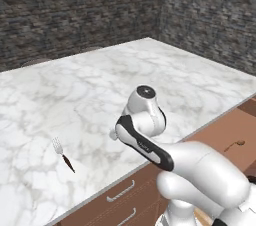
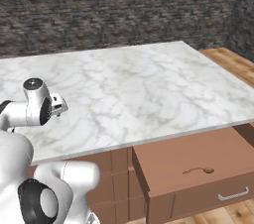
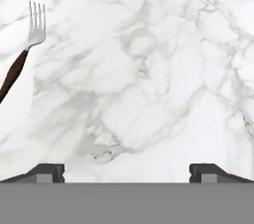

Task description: Organize the utensils by type. Pick up the wooden spoons from the counter and place them in the open cabinet. Then pick up the metallic utensils from the counter and place them in the open drawer.

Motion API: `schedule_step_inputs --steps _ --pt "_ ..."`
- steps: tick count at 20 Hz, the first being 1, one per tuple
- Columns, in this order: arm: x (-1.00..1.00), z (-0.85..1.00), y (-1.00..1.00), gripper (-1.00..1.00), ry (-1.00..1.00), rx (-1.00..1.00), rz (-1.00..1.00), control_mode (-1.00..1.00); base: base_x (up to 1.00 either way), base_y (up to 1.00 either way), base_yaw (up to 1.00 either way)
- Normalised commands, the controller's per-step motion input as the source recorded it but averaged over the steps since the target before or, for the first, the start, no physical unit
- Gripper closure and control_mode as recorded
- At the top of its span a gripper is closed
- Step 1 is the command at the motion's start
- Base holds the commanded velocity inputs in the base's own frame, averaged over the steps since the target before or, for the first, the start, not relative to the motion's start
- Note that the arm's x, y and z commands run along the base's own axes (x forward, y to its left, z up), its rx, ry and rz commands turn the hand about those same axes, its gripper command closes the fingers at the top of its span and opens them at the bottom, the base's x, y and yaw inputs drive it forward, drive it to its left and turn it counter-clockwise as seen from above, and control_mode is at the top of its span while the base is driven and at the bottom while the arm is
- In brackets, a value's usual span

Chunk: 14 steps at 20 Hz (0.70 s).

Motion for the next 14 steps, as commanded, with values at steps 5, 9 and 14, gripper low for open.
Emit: schedule_step_inputs --steps 5,9,14 --pt "-0.07 0.00 0.64 -1.00 0.09 0.06 -0.12 -1.00 0.00 0.00 0.00" --pt "0.00 0.00 0.66 -1.00 0.18 0.07 -0.08 -1.00 0.00 0.00 0.00" --pt "-0.02 0.00 0.65 -1.00 0.19 0.05 -0.09 -1.00 0.00 0.00 0.00"
